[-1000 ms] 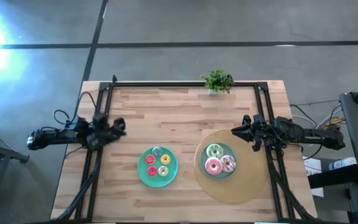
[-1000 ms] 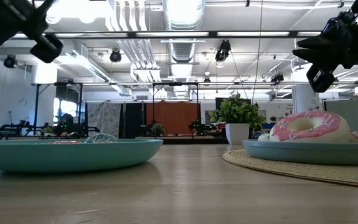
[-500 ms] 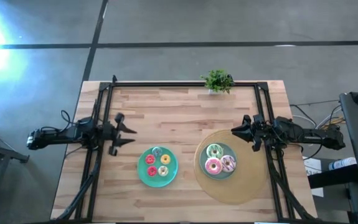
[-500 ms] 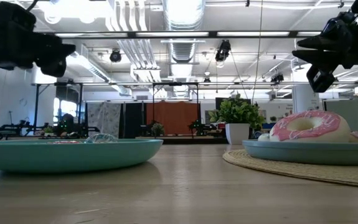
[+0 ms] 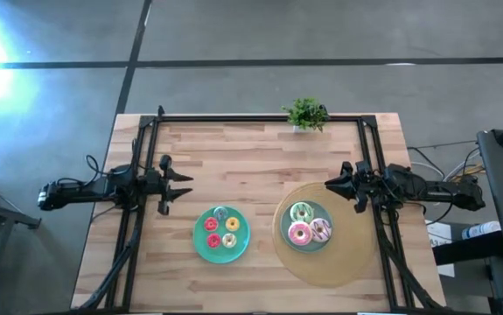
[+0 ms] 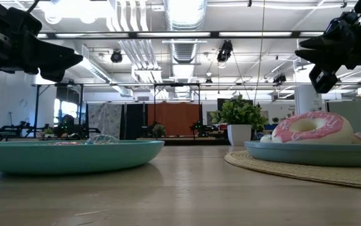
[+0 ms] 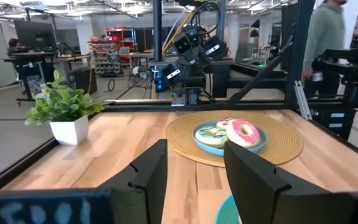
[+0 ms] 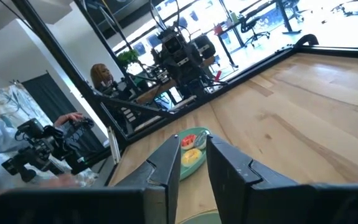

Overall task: Pick & Place donuts
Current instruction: Return to Home Position

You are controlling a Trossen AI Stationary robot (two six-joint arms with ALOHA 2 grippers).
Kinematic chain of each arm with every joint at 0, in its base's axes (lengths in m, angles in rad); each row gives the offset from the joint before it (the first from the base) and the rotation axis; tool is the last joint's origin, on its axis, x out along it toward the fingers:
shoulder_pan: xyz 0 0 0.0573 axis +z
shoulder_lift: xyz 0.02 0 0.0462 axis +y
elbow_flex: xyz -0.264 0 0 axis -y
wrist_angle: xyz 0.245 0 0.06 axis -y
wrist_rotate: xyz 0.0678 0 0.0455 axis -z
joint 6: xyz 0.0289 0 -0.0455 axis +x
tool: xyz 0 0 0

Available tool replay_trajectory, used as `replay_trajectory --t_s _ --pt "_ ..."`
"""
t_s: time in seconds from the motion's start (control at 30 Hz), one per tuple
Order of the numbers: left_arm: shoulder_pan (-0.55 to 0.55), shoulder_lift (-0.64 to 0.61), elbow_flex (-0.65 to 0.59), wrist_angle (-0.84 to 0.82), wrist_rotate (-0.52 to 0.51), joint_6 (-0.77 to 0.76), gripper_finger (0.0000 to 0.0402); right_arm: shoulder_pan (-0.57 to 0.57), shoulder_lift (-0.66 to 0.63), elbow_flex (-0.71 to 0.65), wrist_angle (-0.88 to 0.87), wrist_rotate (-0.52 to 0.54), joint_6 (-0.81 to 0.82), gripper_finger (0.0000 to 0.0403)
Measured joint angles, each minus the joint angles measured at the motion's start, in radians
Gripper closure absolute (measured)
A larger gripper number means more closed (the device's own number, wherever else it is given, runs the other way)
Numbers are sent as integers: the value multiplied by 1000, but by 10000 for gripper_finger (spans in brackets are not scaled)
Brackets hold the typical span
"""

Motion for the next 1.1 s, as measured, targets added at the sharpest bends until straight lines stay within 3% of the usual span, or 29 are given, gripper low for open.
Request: replay_trajectory --t_s 1.1 --pt "0 1 0 23 -2 -2 269 0 0 0 0 -1 0 322"
